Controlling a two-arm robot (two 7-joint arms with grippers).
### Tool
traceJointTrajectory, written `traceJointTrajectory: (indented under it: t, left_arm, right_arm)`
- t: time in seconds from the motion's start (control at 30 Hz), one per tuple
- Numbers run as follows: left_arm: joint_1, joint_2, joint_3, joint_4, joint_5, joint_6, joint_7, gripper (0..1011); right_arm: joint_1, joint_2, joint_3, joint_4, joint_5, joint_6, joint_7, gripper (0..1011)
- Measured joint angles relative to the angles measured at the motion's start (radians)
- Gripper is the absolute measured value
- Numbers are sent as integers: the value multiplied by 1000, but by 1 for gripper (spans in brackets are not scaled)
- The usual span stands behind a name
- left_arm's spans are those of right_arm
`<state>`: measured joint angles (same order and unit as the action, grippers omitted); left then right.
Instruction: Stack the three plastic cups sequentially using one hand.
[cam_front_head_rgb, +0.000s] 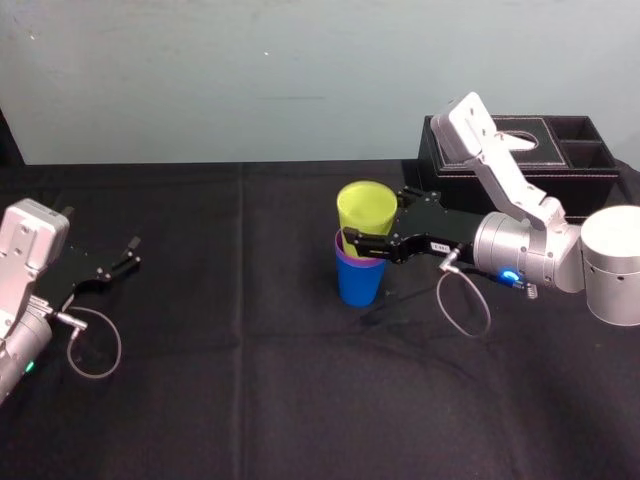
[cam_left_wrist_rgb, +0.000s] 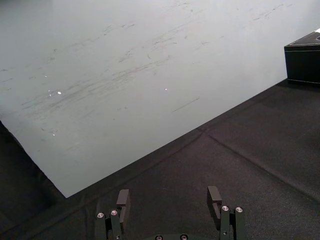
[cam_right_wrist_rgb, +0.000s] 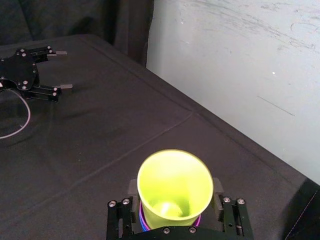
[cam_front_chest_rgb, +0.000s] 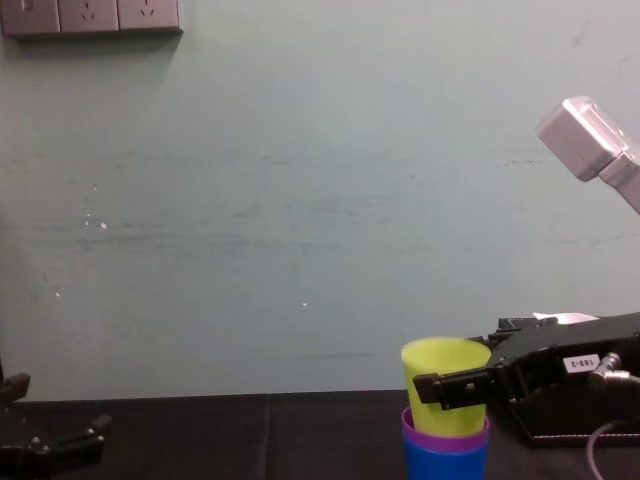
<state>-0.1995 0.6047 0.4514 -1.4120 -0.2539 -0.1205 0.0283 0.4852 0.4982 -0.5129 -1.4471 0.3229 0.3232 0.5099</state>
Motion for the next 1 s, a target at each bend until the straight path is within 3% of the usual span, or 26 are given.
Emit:
traceJointTrajectory:
  t: [0.27,0.83,1.0]
  left_arm:
    - [0,0,0,0,0,0,0,1010]
    - [0,0,0,0,0,0,0,1010]
    - [0,0,0,0,0,0,0,1010]
  right_arm:
    - [0,1,0,-1,0,1,0,1003]
    - [0,1,0,-2,1,1,-1,1003]
    - [-35,16,30,-39,9,-3,-25,1003]
